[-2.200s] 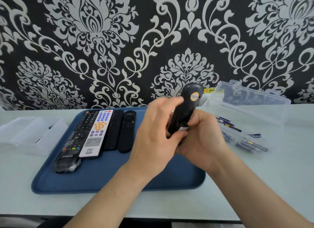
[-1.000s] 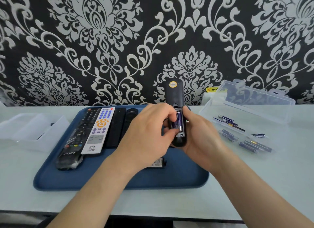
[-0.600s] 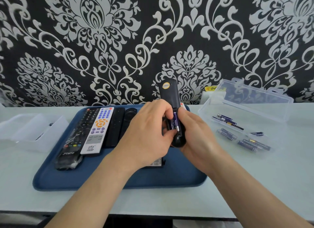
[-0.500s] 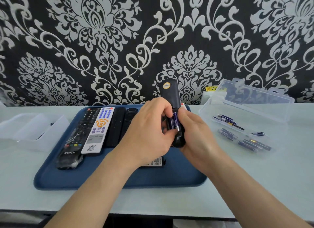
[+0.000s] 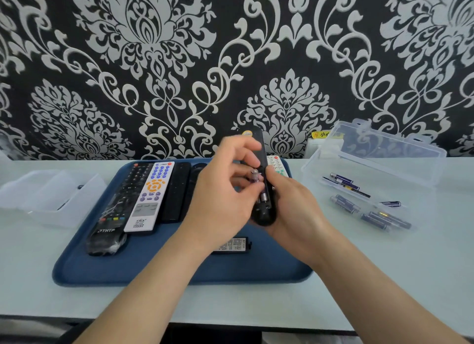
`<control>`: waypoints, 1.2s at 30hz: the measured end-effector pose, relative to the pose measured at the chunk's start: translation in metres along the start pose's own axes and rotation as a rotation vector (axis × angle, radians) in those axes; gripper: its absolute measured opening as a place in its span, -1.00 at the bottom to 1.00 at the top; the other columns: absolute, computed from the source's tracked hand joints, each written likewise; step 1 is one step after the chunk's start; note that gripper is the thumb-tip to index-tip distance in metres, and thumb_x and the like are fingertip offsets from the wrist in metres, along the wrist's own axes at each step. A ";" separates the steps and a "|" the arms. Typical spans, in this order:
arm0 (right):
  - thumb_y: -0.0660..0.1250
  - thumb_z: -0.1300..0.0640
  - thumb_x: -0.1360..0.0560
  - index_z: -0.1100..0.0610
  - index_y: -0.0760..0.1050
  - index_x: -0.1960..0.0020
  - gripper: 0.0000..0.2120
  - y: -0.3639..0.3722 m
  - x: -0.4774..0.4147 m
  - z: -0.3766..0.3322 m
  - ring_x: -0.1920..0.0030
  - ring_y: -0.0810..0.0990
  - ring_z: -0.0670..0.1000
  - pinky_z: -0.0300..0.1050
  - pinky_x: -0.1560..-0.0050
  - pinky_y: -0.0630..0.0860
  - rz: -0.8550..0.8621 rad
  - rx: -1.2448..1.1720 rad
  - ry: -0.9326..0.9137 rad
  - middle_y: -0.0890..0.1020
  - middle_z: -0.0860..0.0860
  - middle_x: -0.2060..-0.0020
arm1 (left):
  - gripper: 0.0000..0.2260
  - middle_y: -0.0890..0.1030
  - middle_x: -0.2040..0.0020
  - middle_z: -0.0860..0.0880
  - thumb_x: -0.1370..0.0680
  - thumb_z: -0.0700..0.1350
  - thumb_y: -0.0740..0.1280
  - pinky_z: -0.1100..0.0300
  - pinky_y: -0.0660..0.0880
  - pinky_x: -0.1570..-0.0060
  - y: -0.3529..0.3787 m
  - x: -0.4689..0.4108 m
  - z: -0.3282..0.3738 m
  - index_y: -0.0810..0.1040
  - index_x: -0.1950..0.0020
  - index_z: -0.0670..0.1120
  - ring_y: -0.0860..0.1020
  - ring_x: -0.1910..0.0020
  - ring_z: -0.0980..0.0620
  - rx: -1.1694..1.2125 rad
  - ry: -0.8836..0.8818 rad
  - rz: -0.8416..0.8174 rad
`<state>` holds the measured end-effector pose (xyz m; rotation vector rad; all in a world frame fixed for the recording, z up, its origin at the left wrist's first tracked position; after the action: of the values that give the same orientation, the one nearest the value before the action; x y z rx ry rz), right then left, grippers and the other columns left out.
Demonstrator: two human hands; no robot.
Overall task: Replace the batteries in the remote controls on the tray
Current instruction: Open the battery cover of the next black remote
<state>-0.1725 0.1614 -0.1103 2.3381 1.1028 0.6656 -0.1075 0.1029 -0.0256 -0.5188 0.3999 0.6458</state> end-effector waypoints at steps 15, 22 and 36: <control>0.43 0.26 -0.50 0.16 0.62 0.15 -0.94 -0.014 0.011 -0.068 0.42 0.55 -0.03 -0.21 0.32 0.47 0.085 0.508 -0.412 0.62 0.08 0.36 | -0.86 0.61 0.13 0.19 -0.46 0.05 0.44 0.23 0.46 0.07 -0.014 -0.007 -0.021 0.64 0.01 0.12 0.53 0.16 0.25 -0.332 -0.119 -0.058; 0.24 -0.05 -0.59 0.14 0.63 0.03 -0.69 -0.010 -0.001 -0.032 0.08 0.59 0.16 0.19 -0.23 0.50 0.049 0.054 -0.160 0.61 0.08 0.26 | -0.89 0.68 0.19 -0.10 -0.44 -0.05 0.49 0.23 0.53 0.11 0.020 0.011 -0.034 0.62 0.13 -0.05 0.60 0.24 0.15 0.105 -0.443 -0.074; 0.14 -0.10 -0.65 0.18 0.61 0.21 -0.53 -0.010 0.004 -0.030 0.21 0.63 0.06 0.03 -0.01 0.53 0.045 0.175 -0.138 0.66 0.11 0.30 | -0.79 0.53 0.15 0.13 -0.40 -0.12 0.46 0.04 0.46 0.26 0.014 0.011 0.029 0.48 0.06 -0.05 0.46 0.14 0.04 -0.599 0.291 0.030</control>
<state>-0.1939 0.1760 -0.0923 2.5212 1.0881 0.4299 -0.1027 0.1344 -0.0122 -1.1874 0.4879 0.7204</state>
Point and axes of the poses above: each hand's wrist, its own x-axis away from the middle knuckle, its own y-axis out of the palm, z = x × y, the point moved 9 cm from there along -x, towards the middle knuckle
